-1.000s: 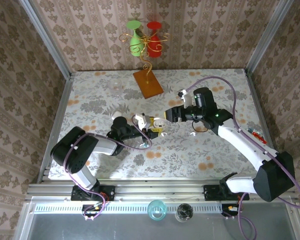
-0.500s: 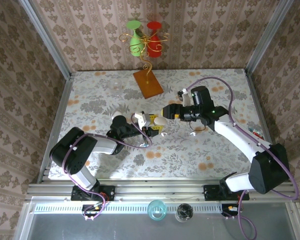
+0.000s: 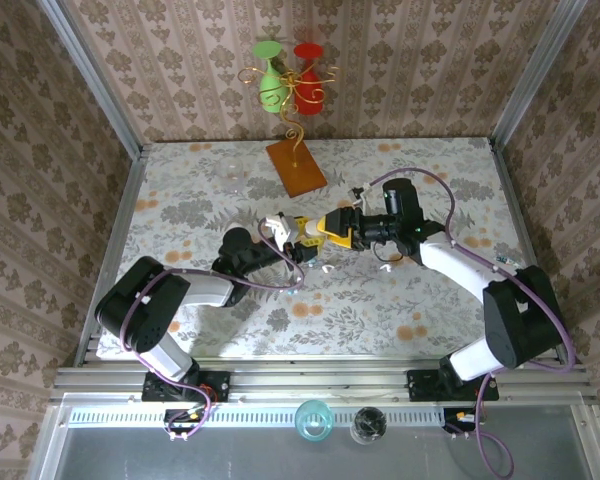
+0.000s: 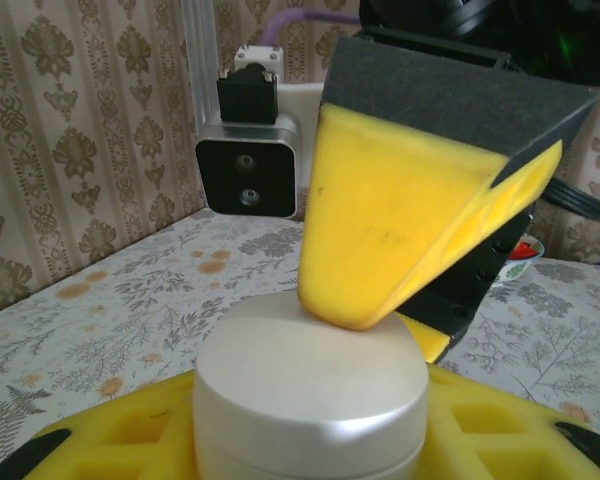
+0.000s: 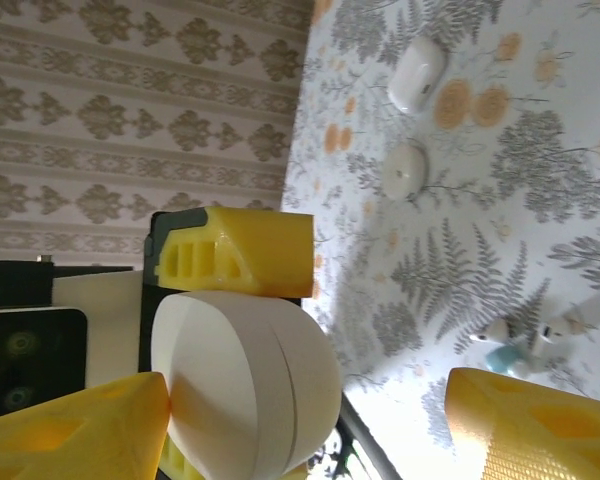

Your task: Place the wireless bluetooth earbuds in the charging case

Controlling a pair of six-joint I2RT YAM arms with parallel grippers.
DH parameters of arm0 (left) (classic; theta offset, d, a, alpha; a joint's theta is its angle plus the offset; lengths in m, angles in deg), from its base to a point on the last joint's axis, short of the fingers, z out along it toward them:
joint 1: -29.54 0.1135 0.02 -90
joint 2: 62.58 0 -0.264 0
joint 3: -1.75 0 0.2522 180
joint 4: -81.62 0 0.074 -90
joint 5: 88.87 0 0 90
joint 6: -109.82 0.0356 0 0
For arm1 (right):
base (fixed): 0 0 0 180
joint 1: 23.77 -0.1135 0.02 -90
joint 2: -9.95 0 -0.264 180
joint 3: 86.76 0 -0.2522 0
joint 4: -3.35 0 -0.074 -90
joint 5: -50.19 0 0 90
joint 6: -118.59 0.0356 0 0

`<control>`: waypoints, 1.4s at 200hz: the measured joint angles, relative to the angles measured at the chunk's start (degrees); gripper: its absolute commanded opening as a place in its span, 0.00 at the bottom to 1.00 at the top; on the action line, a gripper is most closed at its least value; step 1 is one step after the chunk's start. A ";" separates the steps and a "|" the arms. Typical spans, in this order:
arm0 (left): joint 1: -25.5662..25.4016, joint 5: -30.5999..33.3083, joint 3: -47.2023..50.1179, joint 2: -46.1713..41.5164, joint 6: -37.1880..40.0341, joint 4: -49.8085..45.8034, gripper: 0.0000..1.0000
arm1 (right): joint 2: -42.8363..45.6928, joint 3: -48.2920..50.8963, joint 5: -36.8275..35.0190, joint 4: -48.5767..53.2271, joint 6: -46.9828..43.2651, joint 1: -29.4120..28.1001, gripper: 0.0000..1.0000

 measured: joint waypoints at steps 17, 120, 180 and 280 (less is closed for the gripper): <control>0.00 0.72 -0.22 0.00 -0.24 -0.07 0.43 | -1.09 0.70 1.31 -4.79 3.67 0.00 0.67; 0.59 3.15 -0.96 0.85 -0.90 -0.59 0.43 | -7.93 3.93 5.27 -30.18 22.56 0.39 0.26; 0.76 2.32 -0.98 0.85 -0.76 0.02 0.57 | -7.98 4.59 4.55 -30.49 22.91 0.79 0.10; 4.59 6.64 6.03 -10.97 5.07 -9.01 0.98 | -12.72 0.55 -10.86 -9.88 2.91 7.30 0.10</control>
